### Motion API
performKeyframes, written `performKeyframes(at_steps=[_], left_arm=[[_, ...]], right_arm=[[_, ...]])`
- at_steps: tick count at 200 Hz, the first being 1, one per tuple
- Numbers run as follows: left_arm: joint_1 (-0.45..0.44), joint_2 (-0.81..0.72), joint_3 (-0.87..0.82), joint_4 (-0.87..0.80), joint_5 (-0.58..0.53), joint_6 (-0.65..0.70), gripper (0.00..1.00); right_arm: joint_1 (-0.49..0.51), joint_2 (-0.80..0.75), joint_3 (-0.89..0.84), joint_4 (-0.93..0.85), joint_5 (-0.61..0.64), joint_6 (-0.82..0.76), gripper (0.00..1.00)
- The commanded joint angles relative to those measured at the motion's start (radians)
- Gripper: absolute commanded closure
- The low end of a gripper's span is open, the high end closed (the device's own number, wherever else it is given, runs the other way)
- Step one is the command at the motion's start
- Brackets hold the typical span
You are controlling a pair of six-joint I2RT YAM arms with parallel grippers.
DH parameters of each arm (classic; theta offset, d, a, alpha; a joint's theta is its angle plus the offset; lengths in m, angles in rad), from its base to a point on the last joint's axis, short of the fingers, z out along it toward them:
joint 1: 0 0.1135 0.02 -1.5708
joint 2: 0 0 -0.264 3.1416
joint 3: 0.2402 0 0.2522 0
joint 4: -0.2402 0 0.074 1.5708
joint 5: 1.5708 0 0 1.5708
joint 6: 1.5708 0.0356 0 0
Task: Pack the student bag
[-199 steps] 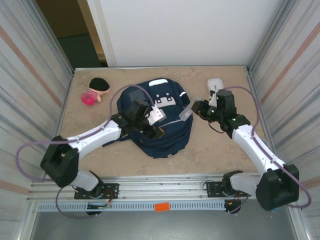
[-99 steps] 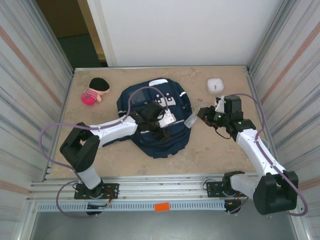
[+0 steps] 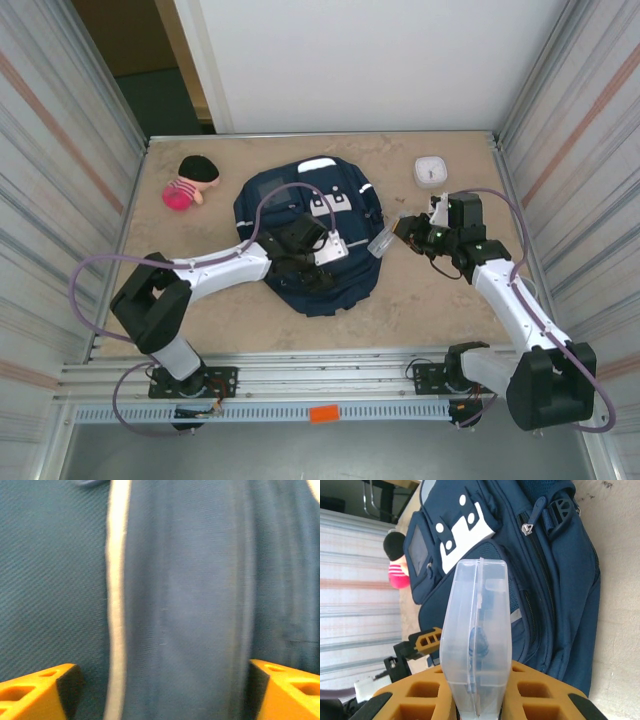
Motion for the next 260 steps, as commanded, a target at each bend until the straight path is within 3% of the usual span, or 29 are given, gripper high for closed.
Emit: performKeyframes(at_steps=[1,41,103,146,178,260], left_arm=[[0.002,-0.049,-0.017,0.049,-0.126,-0.008,0.23],[0.002,-0.147,-0.064,0.146,-0.138,-0.038,0.47],[0.002,-0.13,-0.022,0.128,-0.203,-0.06,1.0],[0.003,-0.198,0.037,0.114,-0.107,-0.285,1.0],[0.003,-0.224,0.061,0.15,-0.082,-0.414,1.0],[0.003,-0.245,0.087,0.196,-0.082,-0.442,1.0]], right_arm=[[-0.006,-0.043,-0.006,0.004,-0.011,0.012,0.9],[-0.004,-0.051,-0.015,-0.001,-0.008,0.017,0.9],[0.007,-0.064,-0.024,-0.001,-0.008,0.035,0.9],[0.048,-0.094,-0.072,0.049,-0.008,0.125,0.89],[0.141,-0.081,-0.107,0.144,0.021,0.218,0.9],[0.422,0.111,-0.216,0.67,0.271,0.555,0.92]])
